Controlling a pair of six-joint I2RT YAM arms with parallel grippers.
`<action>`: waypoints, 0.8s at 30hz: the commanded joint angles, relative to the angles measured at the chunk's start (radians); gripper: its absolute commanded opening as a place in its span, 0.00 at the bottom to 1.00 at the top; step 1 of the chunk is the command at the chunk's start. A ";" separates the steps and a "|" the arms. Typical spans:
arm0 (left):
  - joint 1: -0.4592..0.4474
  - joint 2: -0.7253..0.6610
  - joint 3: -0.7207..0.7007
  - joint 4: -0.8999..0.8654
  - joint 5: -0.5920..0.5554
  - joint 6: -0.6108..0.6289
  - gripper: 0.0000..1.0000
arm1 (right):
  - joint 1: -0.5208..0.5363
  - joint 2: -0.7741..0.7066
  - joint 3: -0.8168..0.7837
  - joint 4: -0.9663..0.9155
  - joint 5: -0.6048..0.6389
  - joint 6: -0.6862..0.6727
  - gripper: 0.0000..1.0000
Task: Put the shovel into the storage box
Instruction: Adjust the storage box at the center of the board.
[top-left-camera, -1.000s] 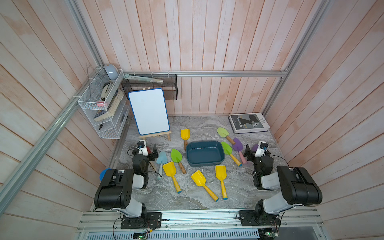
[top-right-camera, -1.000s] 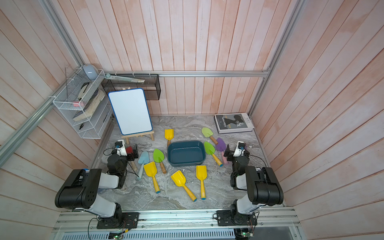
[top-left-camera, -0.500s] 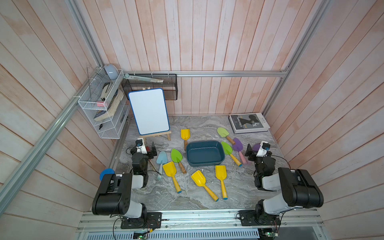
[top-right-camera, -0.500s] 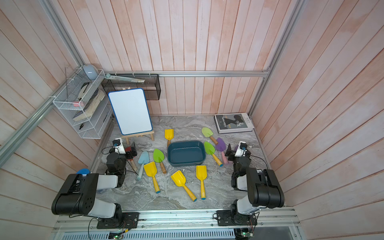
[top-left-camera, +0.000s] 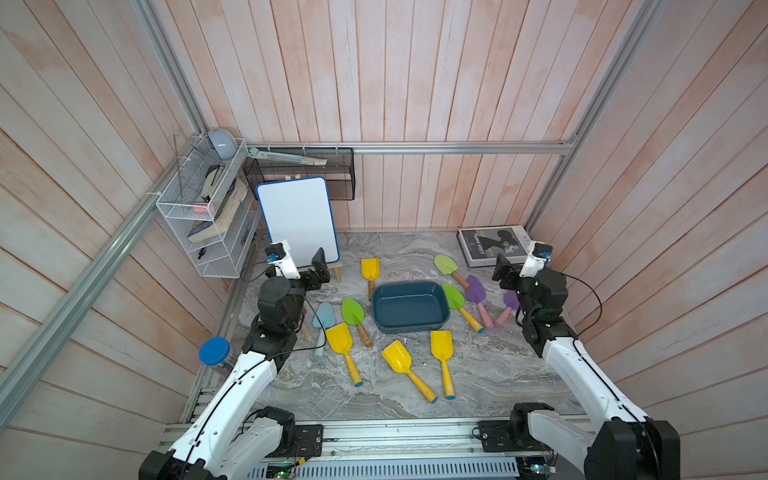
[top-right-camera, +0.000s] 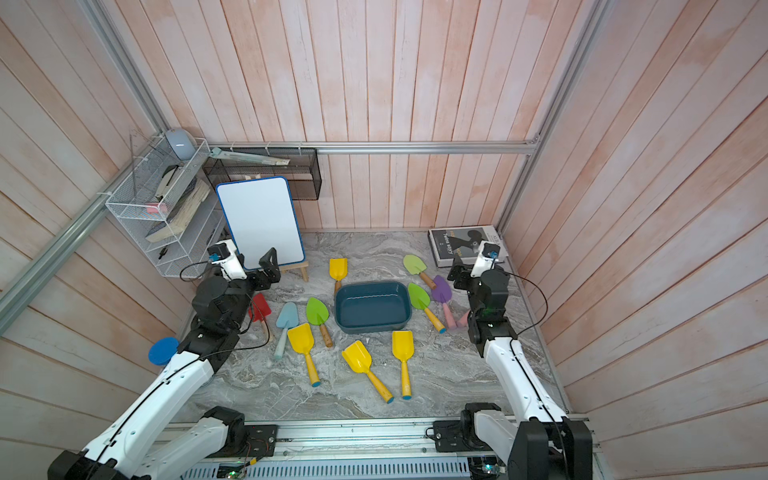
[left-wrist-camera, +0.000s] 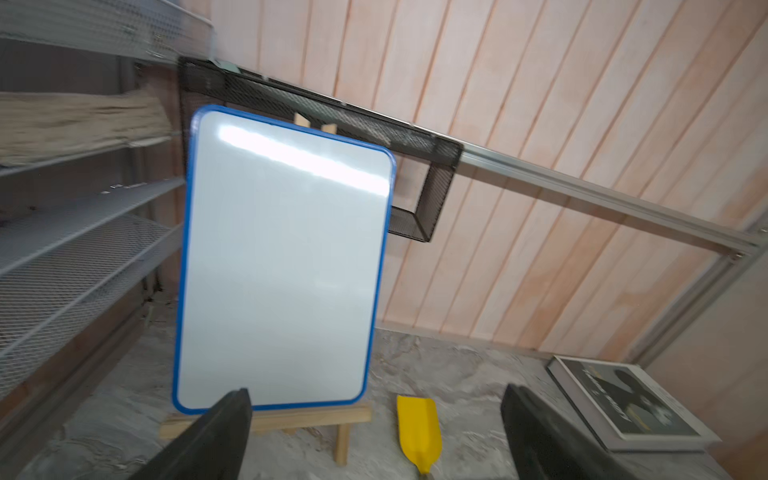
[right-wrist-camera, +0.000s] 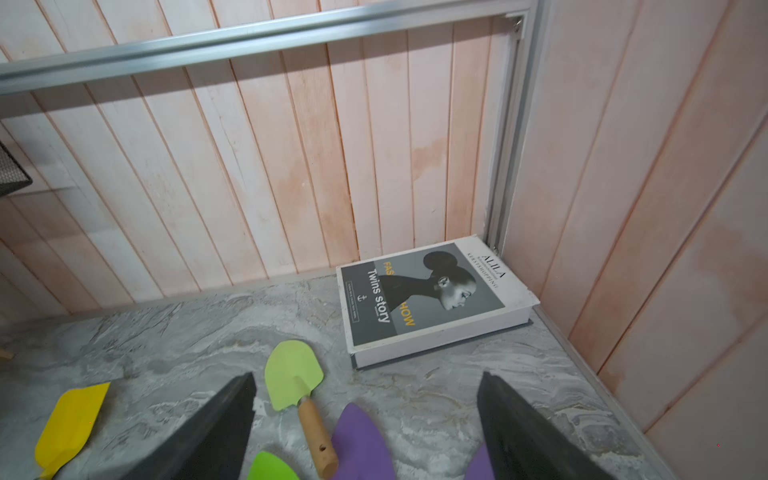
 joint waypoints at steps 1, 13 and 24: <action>-0.127 0.020 0.076 -0.320 -0.005 -0.094 0.98 | 0.029 0.051 0.117 -0.428 -0.036 0.078 0.87; -0.368 0.577 0.667 -0.740 0.123 0.266 0.89 | 0.070 0.019 0.091 -0.535 -0.273 0.262 0.85; -0.306 0.886 1.011 -0.858 0.439 0.586 0.79 | 0.072 -0.021 -0.022 -0.524 -0.369 0.318 0.77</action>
